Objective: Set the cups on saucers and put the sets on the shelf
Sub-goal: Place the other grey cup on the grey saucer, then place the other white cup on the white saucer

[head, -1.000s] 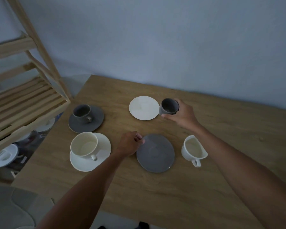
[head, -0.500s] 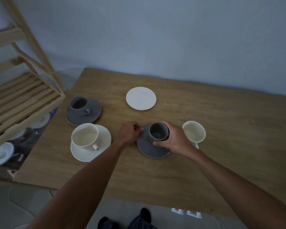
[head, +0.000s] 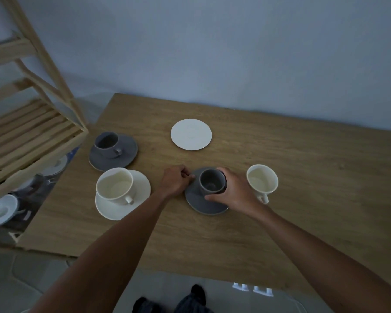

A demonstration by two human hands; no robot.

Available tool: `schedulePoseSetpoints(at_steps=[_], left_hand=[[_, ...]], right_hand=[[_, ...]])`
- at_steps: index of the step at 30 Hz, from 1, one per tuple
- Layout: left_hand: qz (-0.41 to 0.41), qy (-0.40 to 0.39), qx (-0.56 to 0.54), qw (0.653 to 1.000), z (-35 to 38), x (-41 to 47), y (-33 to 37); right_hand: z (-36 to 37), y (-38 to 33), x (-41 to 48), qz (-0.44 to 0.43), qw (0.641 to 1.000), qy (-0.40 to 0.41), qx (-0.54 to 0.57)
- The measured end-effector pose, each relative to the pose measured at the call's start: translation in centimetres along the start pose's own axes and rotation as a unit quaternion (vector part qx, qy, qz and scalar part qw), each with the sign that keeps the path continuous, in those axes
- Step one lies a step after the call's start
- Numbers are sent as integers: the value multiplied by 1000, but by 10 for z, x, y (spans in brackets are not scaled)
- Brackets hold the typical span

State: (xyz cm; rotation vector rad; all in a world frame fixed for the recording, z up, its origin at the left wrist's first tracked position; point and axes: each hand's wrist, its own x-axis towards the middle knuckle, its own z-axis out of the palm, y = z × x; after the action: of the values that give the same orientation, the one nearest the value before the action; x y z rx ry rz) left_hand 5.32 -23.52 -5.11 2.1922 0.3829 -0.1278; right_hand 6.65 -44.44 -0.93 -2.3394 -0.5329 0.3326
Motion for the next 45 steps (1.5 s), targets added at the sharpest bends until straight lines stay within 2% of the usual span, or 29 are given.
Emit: schedulePoseSetpoints(at_steps=[6,12,16,20,26,31,38,45], left_hand=[[-4,16,15,1000,-2,7,4],[-22,69,-5,997,-13,25,14],[-35,86,-20,995,-20,42,18],[-71,104,-23,992,-24,60,19],[-87,120,10,989,-30,86,19],[-96,124,13,988,-35,99,14],[-87,122,-6,989,-36,103,4],[-90,144,2,986,-32,105,2]], right_hand=[[-8,-2,-2,30,999,-26,-26],[-59,20,-4,8,989,70,-127],[-85,50,-6,79,982,19,-169],[-85,74,-14,110,983,-8,-146],[-78,84,-8,83,991,39,-97],[-85,61,37,41,995,44,-74],[-56,-2,158,-36,999,27,-31],[-16,-29,227,-40,998,-11,-48]])
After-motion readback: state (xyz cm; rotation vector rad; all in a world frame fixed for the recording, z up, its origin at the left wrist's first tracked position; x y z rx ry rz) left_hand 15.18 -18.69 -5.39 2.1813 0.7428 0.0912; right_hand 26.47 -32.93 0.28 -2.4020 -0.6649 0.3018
